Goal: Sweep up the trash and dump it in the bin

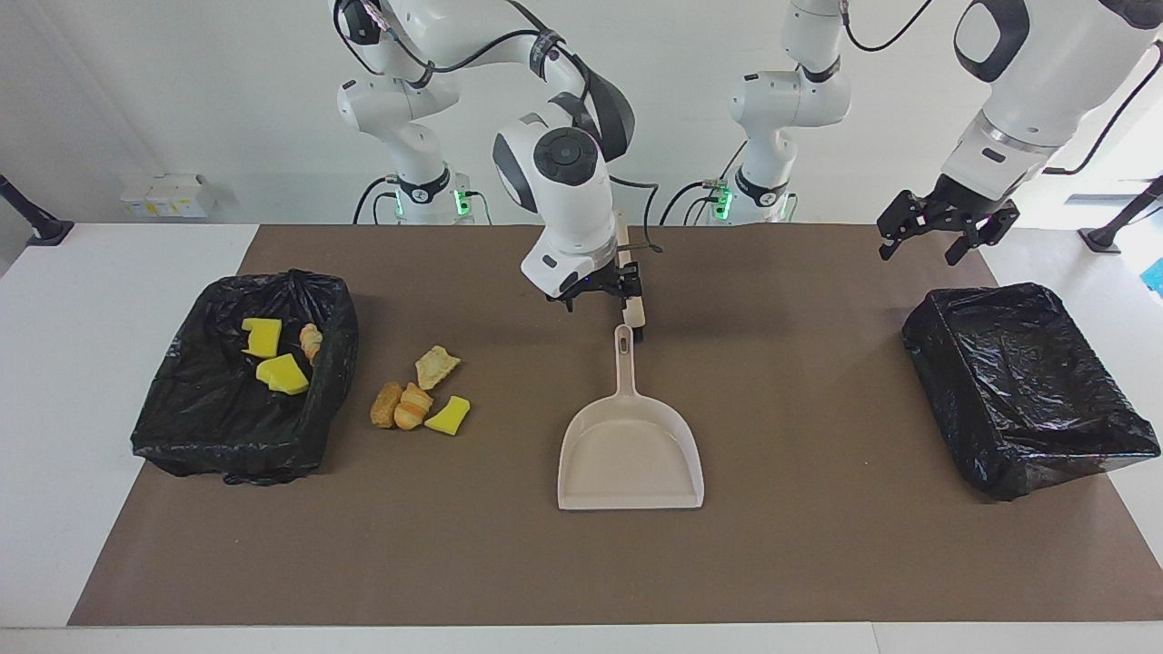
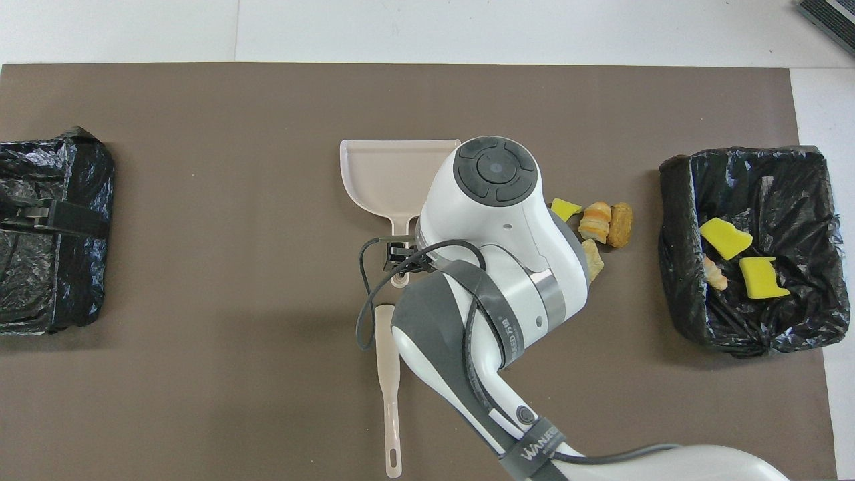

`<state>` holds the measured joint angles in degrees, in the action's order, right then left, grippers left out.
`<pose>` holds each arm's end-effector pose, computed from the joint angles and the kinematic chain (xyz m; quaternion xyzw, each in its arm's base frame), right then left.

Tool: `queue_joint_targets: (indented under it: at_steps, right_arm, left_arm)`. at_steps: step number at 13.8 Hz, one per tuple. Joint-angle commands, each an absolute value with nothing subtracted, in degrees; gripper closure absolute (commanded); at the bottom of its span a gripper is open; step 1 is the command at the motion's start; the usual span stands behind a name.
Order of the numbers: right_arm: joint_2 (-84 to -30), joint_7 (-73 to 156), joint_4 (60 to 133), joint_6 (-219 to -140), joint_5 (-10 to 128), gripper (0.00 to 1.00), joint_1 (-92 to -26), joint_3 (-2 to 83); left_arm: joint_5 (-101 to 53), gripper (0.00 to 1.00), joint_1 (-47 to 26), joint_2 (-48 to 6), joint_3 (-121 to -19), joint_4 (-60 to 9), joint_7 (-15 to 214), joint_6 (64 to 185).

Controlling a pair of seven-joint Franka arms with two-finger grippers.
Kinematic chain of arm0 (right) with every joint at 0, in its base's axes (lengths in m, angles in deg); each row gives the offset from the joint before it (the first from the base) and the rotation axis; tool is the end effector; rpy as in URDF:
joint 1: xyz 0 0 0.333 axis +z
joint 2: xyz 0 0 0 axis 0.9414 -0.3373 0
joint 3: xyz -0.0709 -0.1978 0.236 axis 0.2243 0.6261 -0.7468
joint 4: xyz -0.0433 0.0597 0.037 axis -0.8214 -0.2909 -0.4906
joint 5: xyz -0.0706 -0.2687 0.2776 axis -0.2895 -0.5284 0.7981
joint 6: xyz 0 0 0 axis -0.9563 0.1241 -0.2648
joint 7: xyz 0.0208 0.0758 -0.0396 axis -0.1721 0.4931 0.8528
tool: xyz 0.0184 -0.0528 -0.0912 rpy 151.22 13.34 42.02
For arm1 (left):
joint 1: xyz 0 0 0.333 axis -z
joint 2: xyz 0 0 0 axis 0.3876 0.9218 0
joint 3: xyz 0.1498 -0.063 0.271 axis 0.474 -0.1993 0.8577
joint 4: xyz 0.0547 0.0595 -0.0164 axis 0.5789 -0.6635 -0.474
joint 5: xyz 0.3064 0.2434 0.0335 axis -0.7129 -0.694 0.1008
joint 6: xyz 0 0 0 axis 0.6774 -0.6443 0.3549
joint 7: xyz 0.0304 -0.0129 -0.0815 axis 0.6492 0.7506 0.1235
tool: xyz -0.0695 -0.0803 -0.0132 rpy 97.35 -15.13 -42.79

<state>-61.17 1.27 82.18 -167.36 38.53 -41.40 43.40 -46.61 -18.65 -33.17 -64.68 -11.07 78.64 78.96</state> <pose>0.5441 0.3639 0.4460 -0.9947 0.0192 0.0780 0.0642 0.5455 -0.0198 0.6124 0.9977 -0.0624 0.0042 0.0247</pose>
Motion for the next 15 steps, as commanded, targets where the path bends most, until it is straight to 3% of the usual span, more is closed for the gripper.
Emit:
queue_joint_targets:
  at_steps: [1,4,8,10,15]
  right_arm:
    - [-60.67,-0.69,83.27,-167.35,38.64,0.09,-41.81,43.05]
    - [-58.05,-4.37,86.50,-166.65,39.68,0.09,-39.46,42.35]
    - [-50.15,-4.21,99.93,-168.05,45.63,0.09,-36.10,42.17]
    - [-45.84,-4.64,107.66,-173.91,48.73,0.09,-32.60,42.17]
    - [-45.20,-7.02,116.91,-181.40,48.83,0.09,-25.22,42.17]
  left_arm:
    - [-47.68,0.00,-17.79,-33.75,-63.97,-11.33,78.32,79.38]
    - [-47.68,0.00,-17.79,-33.75,-63.97,-11.33,78.32,79.38]
    - [-47.68,0.00,-17.79,-33.75,-63.97,-11.33,78.32,79.38]
    - [-47.68,0.00,-17.79,-33.75,-63.97,-11.33,78.32,79.38]
    - [-47.68,0.00,-17.79,-33.75,-63.97,-11.33,78.32,79.38]
